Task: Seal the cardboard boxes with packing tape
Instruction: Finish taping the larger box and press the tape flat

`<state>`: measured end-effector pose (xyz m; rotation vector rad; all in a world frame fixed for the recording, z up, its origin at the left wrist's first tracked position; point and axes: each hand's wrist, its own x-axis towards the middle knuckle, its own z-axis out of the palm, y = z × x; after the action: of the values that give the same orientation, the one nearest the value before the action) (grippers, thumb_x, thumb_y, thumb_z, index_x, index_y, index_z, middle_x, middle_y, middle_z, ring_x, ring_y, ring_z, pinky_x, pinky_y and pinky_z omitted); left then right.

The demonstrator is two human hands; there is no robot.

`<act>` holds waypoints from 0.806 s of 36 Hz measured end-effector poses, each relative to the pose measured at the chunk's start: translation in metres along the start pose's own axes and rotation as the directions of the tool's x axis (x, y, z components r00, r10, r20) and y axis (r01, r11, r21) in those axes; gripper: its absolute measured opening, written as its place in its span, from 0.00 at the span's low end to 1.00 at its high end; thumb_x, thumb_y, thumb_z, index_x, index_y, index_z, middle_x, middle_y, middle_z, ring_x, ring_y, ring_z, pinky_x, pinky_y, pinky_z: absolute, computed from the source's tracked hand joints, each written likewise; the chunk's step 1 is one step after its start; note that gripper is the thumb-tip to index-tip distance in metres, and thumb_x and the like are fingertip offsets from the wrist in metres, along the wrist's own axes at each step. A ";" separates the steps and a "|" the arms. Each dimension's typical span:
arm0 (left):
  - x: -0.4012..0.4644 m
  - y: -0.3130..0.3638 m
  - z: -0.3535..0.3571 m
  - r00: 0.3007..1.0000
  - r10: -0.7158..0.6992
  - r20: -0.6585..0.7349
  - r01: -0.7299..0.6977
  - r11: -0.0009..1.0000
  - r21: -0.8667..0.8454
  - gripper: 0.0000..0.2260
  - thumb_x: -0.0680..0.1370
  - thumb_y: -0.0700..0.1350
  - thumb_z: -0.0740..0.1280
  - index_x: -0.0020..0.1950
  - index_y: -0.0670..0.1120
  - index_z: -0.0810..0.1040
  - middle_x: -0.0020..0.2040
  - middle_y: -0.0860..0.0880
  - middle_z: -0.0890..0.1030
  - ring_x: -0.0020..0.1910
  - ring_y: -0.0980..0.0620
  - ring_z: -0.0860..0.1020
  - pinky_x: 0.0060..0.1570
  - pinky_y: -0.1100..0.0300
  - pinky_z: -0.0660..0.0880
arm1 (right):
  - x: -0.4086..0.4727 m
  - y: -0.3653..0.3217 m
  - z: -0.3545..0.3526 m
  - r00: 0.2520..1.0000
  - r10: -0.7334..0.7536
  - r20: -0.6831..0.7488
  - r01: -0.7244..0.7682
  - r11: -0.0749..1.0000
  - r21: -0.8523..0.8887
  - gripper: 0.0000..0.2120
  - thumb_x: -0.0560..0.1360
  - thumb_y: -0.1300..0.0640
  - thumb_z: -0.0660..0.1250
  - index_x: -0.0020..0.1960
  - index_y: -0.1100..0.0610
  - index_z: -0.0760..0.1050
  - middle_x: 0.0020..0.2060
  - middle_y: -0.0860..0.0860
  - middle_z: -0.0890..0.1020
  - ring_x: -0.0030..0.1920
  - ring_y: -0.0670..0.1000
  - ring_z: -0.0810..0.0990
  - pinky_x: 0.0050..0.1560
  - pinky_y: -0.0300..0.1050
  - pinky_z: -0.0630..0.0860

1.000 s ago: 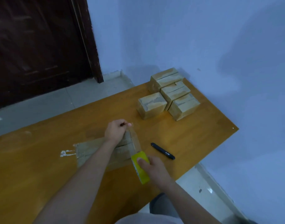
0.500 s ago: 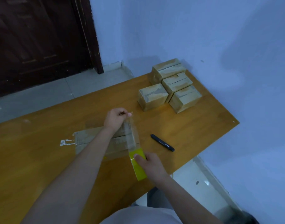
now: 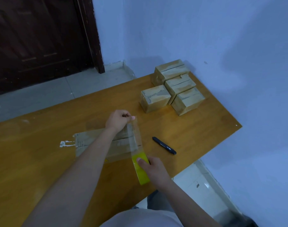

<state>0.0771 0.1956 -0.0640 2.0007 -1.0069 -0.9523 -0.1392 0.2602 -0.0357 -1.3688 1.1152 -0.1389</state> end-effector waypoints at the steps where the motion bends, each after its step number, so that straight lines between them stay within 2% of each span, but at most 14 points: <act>1: 0.000 0.000 0.000 1.000 0.001 -0.001 -0.001 1.000 0.006 0.10 0.74 0.53 0.71 0.35 0.51 0.78 0.34 0.51 0.75 0.37 0.51 0.73 0.39 0.57 0.68 | 0.000 0.000 0.000 1.000 0.002 0.002 -0.002 1.000 0.007 0.13 0.79 0.51 0.62 0.37 0.55 0.72 0.29 0.49 0.73 0.30 0.47 0.73 0.34 0.41 0.69; 8: -0.001 0.004 -0.001 1.000 -0.021 0.012 0.020 0.998 0.068 0.09 0.74 0.56 0.70 0.38 0.52 0.79 0.36 0.52 0.76 0.39 0.50 0.75 0.40 0.56 0.69 | 0.001 0.000 0.003 1.000 -0.004 0.014 0.003 0.999 0.042 0.13 0.79 0.52 0.61 0.42 0.60 0.74 0.33 0.56 0.73 0.34 0.53 0.73 0.38 0.46 0.69; 13: -0.001 0.008 -0.002 0.999 -0.037 0.014 0.036 0.995 0.092 0.09 0.74 0.55 0.69 0.39 0.52 0.79 0.37 0.52 0.76 0.40 0.50 0.75 0.39 0.57 0.68 | 0.006 0.001 0.003 1.000 0.011 0.009 -0.012 0.999 0.030 0.13 0.79 0.52 0.62 0.38 0.57 0.73 0.29 0.50 0.73 0.29 0.47 0.72 0.32 0.39 0.69; 15: -0.001 0.010 -0.003 0.999 -0.052 0.016 0.050 0.993 0.106 0.09 0.75 0.55 0.69 0.41 0.50 0.80 0.39 0.51 0.77 0.42 0.50 0.76 0.40 0.56 0.69 | 0.008 0.002 0.004 1.000 0.015 0.006 -0.015 1.000 0.027 0.13 0.79 0.52 0.62 0.38 0.57 0.72 0.29 0.50 0.72 0.29 0.48 0.71 0.32 0.40 0.67; 19: -0.001 0.013 -0.002 0.993 -0.107 0.047 0.100 0.987 0.130 0.09 0.75 0.54 0.69 0.44 0.49 0.81 0.46 0.50 0.81 0.48 0.50 0.77 0.47 0.54 0.72 | 0.010 0.005 0.005 1.000 0.030 0.008 -0.030 0.999 0.033 0.14 0.79 0.52 0.62 0.37 0.57 0.71 0.29 0.51 0.71 0.30 0.49 0.70 0.32 0.41 0.67; 23: 0.001 0.013 -0.003 0.982 -0.170 0.086 0.160 0.981 0.112 0.09 0.75 0.51 0.70 0.47 0.46 0.82 0.55 0.48 0.80 0.56 0.48 0.75 0.52 0.56 0.68 | 0.014 0.008 0.007 0.999 0.050 -0.006 -0.050 0.999 -0.019 0.13 0.78 0.50 0.62 0.42 0.59 0.73 0.33 0.56 0.71 0.33 0.52 0.70 0.35 0.45 0.67; 29: 0.008 0.016 -0.004 0.950 -0.266 0.161 0.252 0.962 0.105 0.11 0.75 0.50 0.71 0.49 0.43 0.80 0.60 0.44 0.78 0.61 0.45 0.73 0.60 0.55 0.68 | 0.019 0.009 0.007 0.998 0.045 0.035 -0.045 0.999 -0.004 0.12 0.79 0.51 0.61 0.40 0.56 0.74 0.30 0.49 0.74 0.30 0.47 0.73 0.34 0.40 0.71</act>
<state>0.0785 0.1824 -0.0518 2.1870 -0.9009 -1.2640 -0.1296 0.2549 -0.0547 -1.3432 1.1164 -0.0801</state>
